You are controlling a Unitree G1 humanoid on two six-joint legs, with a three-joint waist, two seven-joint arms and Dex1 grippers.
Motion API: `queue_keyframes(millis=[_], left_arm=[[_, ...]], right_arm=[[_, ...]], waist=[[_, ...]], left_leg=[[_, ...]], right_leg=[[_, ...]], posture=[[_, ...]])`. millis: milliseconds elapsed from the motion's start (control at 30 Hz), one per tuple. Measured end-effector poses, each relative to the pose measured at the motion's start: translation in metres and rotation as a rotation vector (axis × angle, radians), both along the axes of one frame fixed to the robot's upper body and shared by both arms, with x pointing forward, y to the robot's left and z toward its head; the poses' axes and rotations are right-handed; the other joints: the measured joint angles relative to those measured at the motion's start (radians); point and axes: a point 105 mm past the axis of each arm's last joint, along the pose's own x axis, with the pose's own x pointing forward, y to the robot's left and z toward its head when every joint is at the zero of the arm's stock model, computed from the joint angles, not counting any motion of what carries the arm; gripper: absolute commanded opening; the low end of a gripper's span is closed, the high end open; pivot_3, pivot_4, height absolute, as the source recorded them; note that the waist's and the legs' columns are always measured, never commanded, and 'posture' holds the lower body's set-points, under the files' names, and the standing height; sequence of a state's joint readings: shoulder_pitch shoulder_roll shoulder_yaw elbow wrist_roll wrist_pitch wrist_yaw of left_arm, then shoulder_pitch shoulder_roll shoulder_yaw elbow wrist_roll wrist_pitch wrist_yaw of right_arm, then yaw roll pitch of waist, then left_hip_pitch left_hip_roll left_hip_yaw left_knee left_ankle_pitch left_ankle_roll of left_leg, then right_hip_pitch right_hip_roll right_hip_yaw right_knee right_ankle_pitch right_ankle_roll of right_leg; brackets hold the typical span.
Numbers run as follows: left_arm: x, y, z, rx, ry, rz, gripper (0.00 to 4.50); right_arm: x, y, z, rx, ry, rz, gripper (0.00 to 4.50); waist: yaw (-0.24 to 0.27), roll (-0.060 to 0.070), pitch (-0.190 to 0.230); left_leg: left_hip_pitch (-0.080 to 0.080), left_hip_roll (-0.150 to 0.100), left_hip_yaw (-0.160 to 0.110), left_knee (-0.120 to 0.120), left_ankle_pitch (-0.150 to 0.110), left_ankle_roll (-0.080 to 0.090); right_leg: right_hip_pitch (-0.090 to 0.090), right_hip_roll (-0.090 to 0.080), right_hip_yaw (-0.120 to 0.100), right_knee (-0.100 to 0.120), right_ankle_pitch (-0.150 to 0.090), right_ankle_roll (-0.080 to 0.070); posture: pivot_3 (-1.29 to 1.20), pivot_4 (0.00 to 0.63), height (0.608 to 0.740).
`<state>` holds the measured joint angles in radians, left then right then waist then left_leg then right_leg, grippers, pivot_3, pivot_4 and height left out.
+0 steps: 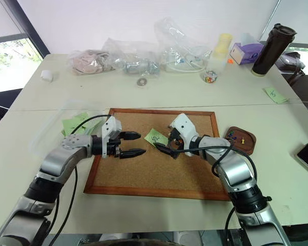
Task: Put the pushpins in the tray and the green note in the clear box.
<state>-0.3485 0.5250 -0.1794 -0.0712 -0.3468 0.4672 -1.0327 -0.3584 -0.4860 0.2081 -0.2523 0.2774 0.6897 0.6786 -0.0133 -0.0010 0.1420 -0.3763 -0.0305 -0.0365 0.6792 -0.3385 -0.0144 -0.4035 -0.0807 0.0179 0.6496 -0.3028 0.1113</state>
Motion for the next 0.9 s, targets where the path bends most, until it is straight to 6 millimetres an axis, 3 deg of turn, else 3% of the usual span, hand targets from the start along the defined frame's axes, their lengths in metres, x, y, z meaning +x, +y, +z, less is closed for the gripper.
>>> queue_keyframes(millis=[133,233,533,667,833,900], left_arm=[[-0.003,0.001,0.002,0.004,-0.015,0.011,3.89],[-0.002,0.001,0.002,0.001,-0.019,0.025,3.89],[0.001,-0.004,0.003,-0.021,-0.034,0.059,3.89],[0.001,-0.004,0.002,-0.020,-0.035,0.069,3.89],[0.003,-0.001,0.001,-0.020,-0.039,0.099,3.89],[0.005,0.000,0.003,-0.023,-0.044,0.111,3.89]], right_arm=[[-0.002,0.015,-0.003,-0.033,0.009,0.068,4.45],[-0.002,0.018,-0.012,-0.064,0.028,0.077,4.45],[0.009,0.022,-0.014,-0.114,-0.005,0.071,4.45],[0.013,0.018,-0.014,-0.118,-0.011,0.048,2.77],[0.014,0.014,-0.013,-0.119,-0.006,0.025,0.24],[0.015,0.013,-0.013,-0.125,-0.010,0.019,0.06]], waist=[[0.001,0.000,0.000],[0.002,0.000,0.000],[-0.001,0.000,0.000],[-0.001,-0.001,0.000],[0.000,-0.001,0.000],[0.000,-0.001,0.000]], left_leg=[[0.000,-0.001,0.000,0.000,0.000,0.000],[0.000,-0.001,0.000,0.000,0.000,0.000],[0.001,-0.001,0.000,0.001,0.000,0.000],[0.001,-0.001,0.000,0.001,0.000,0.000],[0.001,-0.001,0.000,0.001,0.000,0.000],[0.001,-0.001,0.000,0.001,0.000,0.000]], right_leg=[[0.000,-0.001,0.000,0.000,0.000,0.000],[0.000,-0.001,0.000,0.000,0.000,0.000],[0.001,0.000,0.000,0.001,0.000,0.000],[0.001,0.000,0.000,0.001,0.000,0.000],[0.001,0.000,0.000,0.001,0.000,0.000],[0.001,0.000,0.000,0.001,0.000,0.000]], posture=[[0.00,0.150,0.740],[0.00,0.150,0.740],[0.00,0.150,0.740],[0.00,0.150,0.740],[0.00,0.150,0.740],[0.00,0.150,0.740]])
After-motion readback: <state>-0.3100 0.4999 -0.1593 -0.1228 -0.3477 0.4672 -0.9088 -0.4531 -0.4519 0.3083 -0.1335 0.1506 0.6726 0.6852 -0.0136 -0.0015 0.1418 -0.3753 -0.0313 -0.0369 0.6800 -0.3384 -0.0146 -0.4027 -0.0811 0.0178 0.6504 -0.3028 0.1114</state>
